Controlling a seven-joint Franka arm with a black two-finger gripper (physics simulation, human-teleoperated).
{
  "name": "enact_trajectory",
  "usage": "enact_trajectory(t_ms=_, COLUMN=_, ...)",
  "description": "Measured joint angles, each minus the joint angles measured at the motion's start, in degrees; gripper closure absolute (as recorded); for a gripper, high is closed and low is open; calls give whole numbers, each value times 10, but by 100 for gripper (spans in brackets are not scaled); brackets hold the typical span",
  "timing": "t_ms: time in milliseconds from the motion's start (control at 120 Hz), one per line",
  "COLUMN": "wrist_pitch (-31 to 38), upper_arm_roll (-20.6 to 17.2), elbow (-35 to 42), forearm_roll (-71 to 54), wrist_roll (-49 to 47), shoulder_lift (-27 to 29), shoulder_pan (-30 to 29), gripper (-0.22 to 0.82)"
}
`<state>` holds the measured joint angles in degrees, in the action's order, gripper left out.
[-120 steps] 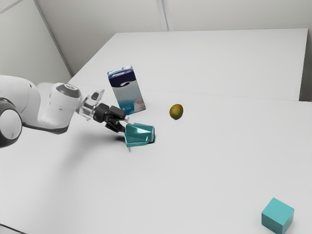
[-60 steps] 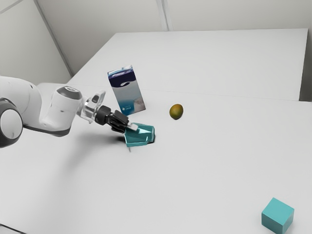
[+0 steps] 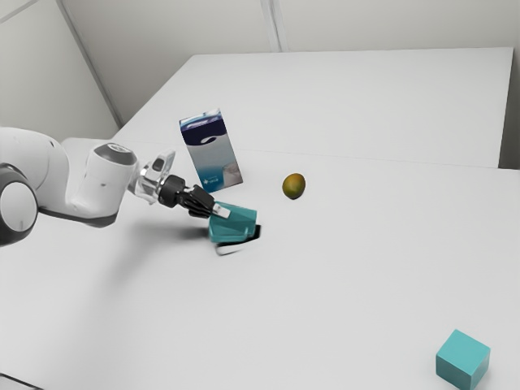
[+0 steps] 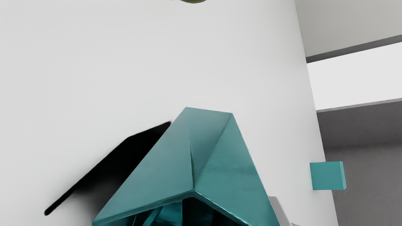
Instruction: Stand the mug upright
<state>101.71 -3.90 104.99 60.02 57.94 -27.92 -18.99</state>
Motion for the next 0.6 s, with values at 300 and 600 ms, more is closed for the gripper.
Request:
enact_trajectory(t_ms=300, wrist_pitch=39, upper_arm_roll=-1, elbow=41, forearm_roll=-47, wrist_roll=5, shoulder_lift=77, shoulder_pan=25, gripper=76)
enact_trajectory(t_ms=600, wrist_pitch=138, upper_arm_roll=-26, elbow=125, forearm_roll=-231, wrist_roll=-41, shoulder_lift=184, shoulder_pan=67, gripper=76)
